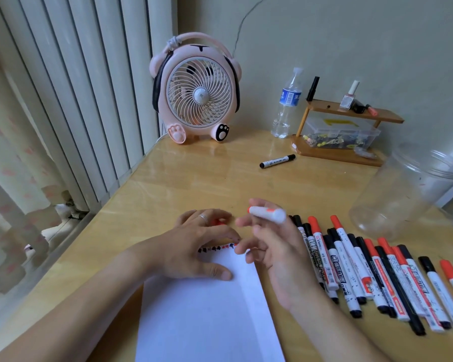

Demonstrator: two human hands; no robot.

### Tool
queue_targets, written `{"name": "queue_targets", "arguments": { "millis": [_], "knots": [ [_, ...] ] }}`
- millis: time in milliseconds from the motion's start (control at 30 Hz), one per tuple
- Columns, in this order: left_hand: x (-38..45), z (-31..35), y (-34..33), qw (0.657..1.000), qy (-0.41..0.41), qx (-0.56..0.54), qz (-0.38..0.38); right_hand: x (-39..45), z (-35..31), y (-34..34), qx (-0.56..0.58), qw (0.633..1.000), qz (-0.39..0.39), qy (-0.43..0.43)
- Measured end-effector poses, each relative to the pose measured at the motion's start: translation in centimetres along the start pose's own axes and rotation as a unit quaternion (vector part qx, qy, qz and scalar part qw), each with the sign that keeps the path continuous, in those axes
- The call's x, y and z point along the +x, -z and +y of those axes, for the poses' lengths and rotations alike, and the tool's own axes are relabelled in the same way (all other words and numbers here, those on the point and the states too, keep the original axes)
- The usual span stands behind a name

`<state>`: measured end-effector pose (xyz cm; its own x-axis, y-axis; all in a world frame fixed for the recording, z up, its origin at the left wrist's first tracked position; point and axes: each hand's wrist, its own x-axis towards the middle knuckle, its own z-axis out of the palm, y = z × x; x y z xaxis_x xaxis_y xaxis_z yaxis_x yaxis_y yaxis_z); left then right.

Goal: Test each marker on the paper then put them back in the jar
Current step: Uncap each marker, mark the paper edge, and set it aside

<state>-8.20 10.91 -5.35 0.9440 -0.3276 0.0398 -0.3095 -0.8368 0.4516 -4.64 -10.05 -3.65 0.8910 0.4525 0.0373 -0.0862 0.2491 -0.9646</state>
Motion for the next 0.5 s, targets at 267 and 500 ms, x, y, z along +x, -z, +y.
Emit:
{"name": "queue_targets", "arguments": {
  "millis": [267,500],
  "knots": [
    [-0.2,0.1,0.4,1.0,0.005,-0.019,-0.017,0.4,1.1,0.5,-0.224,0.969,0.085,0.06],
    [-0.6,0.0,1.5,0.994,0.038,-0.064,-0.075,-0.5,0.5,-0.4,-0.16,0.986,0.008,0.036]
  ]
}}
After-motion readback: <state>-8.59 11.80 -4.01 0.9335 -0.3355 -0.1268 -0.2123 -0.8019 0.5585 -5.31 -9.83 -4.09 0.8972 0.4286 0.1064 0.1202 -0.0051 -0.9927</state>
